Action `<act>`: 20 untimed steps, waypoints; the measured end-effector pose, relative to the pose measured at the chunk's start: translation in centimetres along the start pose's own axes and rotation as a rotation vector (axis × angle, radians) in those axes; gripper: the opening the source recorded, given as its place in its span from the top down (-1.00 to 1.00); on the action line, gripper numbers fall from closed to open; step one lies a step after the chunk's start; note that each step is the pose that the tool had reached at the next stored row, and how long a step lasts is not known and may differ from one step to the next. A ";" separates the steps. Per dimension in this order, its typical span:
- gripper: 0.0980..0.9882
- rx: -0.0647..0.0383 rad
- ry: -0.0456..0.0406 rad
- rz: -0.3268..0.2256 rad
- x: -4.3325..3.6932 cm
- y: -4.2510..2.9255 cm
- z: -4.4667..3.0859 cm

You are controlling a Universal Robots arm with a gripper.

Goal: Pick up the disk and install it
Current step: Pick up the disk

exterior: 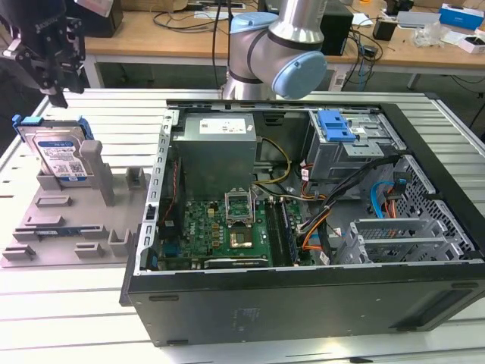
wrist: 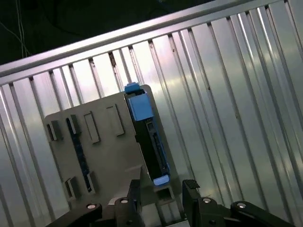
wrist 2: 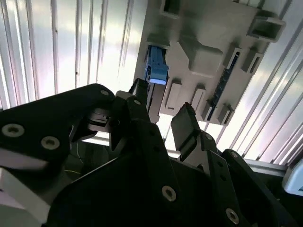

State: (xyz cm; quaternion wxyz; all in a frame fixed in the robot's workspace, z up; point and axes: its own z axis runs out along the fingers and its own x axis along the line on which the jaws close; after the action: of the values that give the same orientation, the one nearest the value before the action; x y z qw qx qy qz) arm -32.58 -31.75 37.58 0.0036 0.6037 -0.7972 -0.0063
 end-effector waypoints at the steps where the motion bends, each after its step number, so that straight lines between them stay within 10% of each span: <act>1: 0.14 0.002 0.0003 -0.017 0.00 0.00 0.03; 7: 0.14 0.013 0.0033 -0.142 -0.02 0.00 0.24; 20: 0.14 0.014 0.0096 -0.178 -1.10 0.37 0.29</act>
State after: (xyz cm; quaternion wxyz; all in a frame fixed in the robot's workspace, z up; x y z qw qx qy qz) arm -32.65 -30.58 37.29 0.0025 0.6722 -0.7404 0.0020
